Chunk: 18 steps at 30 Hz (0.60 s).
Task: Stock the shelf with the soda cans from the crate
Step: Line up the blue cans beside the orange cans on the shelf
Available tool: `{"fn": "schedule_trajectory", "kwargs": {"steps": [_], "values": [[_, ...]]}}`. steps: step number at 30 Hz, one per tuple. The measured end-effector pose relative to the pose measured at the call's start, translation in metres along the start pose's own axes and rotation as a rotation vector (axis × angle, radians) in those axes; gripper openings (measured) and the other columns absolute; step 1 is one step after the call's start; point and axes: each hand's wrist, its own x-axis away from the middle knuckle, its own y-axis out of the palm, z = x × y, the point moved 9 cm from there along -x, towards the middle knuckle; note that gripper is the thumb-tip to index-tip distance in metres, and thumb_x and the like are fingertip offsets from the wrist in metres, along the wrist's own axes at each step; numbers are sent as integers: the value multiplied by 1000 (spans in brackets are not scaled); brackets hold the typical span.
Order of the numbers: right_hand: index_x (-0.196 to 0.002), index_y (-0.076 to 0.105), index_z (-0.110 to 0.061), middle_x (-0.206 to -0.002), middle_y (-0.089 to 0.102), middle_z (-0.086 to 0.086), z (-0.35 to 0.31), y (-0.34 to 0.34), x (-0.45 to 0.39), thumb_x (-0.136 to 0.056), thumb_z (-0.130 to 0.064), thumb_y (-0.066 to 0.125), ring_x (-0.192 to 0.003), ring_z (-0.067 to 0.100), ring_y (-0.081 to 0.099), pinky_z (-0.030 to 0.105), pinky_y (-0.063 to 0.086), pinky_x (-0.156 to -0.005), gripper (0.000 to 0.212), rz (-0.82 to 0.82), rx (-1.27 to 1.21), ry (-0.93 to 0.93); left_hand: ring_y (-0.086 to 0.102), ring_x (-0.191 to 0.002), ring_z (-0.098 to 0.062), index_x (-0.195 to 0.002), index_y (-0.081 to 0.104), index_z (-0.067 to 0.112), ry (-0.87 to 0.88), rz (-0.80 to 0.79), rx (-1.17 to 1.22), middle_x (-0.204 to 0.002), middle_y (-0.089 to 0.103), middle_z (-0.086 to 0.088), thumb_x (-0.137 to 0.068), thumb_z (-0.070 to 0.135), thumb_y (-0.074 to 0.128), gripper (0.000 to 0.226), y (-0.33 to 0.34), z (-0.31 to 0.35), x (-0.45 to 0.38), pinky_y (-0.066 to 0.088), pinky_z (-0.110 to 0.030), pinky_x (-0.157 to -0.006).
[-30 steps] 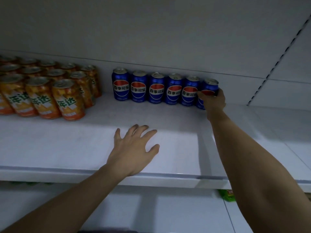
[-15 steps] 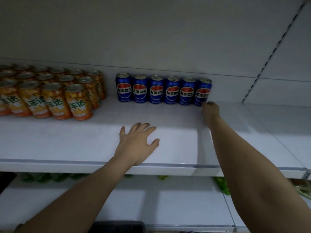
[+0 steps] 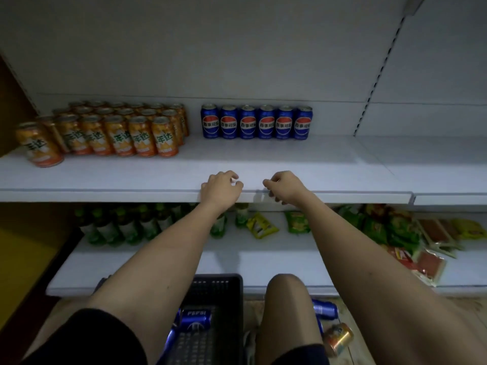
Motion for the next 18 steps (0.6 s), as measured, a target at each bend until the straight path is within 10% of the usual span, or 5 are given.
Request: {"fn": "schedule_trajectory", "kwargs": {"steps": [5,18], "values": [[-96,65,-7,-93,70,13,-17,34,45,-98,-29,54,-77,25,64,37,52,-69,24,-49,-7,-71,58,-70,-16,-106,66,25,-26,67,370,-89,65,0,-97,24,51,17,-20,-48,67,45,-27,-59],[-88,64,0,-81,67,16,-3,260,120,-99,-24,54,-64,19,55,33,45,-64,29,-423,70,-33,63,-91,-25,-95,63,24,-534,-86,416,-93,68,-5,-98,24,53,10,36,-263,232,48,-33,-82]]}}
